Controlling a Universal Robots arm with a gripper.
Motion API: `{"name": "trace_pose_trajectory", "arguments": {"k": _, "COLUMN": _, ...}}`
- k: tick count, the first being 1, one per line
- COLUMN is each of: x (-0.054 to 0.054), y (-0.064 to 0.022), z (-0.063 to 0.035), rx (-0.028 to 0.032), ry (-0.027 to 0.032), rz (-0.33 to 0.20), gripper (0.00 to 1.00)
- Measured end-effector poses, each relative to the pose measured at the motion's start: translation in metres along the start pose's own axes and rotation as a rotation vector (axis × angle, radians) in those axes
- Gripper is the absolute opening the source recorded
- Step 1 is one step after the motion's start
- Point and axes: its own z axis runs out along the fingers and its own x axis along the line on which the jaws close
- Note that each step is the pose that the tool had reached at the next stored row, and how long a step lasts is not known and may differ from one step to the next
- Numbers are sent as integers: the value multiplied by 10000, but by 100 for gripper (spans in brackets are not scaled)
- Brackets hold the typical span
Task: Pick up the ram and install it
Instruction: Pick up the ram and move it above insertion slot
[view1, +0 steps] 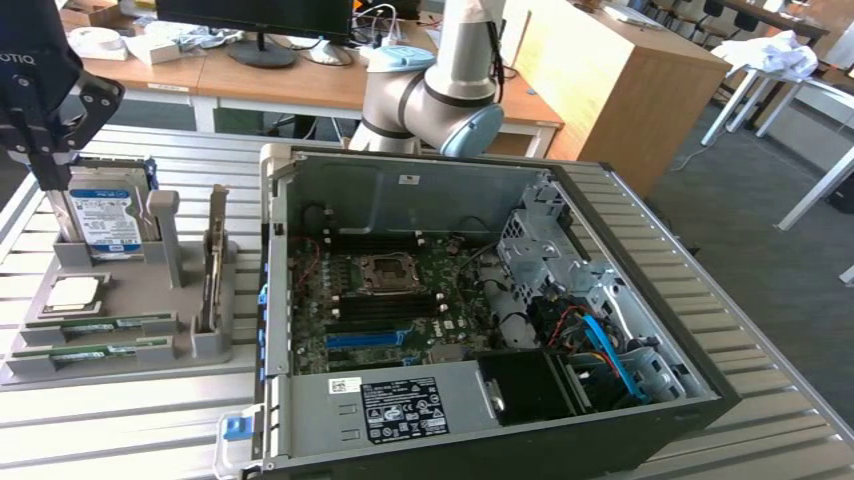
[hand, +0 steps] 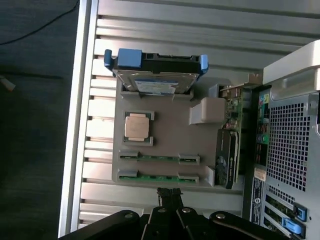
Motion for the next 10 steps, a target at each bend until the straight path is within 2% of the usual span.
{"name": "trace_pose_trajectory", "arguments": {"k": 10, "x": 0, "y": 0, "z": 0, "rx": 6, "ry": 86, "rz": -1777, "gripper": 10}}
